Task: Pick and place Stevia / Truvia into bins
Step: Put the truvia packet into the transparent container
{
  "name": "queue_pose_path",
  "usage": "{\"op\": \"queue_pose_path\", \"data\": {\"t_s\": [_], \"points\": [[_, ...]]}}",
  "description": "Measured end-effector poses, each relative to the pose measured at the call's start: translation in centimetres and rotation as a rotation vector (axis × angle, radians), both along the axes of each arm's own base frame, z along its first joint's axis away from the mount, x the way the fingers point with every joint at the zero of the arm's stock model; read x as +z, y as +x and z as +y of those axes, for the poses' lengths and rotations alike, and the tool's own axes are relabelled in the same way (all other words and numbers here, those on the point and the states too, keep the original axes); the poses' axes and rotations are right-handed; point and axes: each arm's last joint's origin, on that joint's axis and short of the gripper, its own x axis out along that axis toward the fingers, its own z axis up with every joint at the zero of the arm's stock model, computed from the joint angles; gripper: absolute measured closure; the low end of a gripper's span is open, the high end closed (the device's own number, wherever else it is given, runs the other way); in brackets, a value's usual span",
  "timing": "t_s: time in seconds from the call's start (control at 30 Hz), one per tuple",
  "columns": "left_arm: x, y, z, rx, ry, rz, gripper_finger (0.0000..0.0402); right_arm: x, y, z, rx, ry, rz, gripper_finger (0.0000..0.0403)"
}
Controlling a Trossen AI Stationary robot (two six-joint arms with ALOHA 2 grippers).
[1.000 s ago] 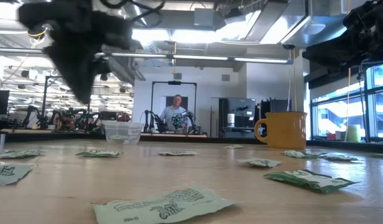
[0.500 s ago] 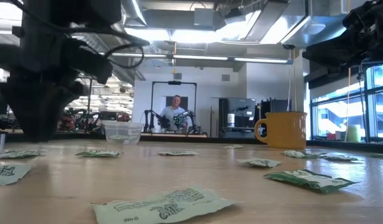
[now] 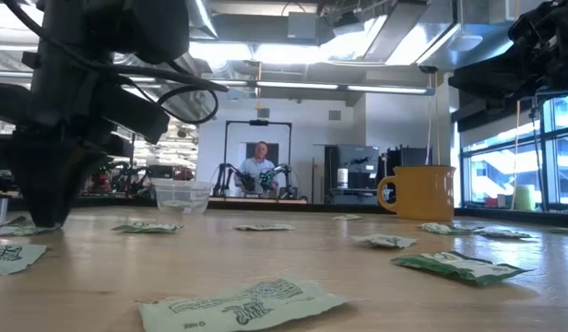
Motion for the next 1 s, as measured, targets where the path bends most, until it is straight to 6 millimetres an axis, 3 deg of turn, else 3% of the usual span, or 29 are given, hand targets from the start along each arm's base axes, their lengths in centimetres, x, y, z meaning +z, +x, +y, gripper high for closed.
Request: {"op": "queue_pose_path", "data": {"t_s": [0.23,0.37,0.57,0.73,1.0], "points": [[0.4,0.1,0.0,-0.017,-0.004,-0.006,0.0393,0.0,0.0,0.0,0.000,0.002,0.000,0.0292],[1.2,0.3,0.1,-0.009,-0.017,-0.036,0.0396,0.0,0.0,0.0,0.000,0.002,0.001,0.0292],[4.3,0.5,1.2,0.031,-0.055,-0.153,0.0398,0.0,0.0,0.0,0.000,0.003,0.001,0.0292],[7.3,0.3,3.8,0.162,0.013,-0.306,0.0398,0.0,0.0,0.0,0.000,0.003,0.003,0.0292],[10.1,-0.6,11.0,0.464,0.265,-0.451,0.0398,-0.2,0.0,0.0,0.001,0.008,0.016,0.0292]]}}
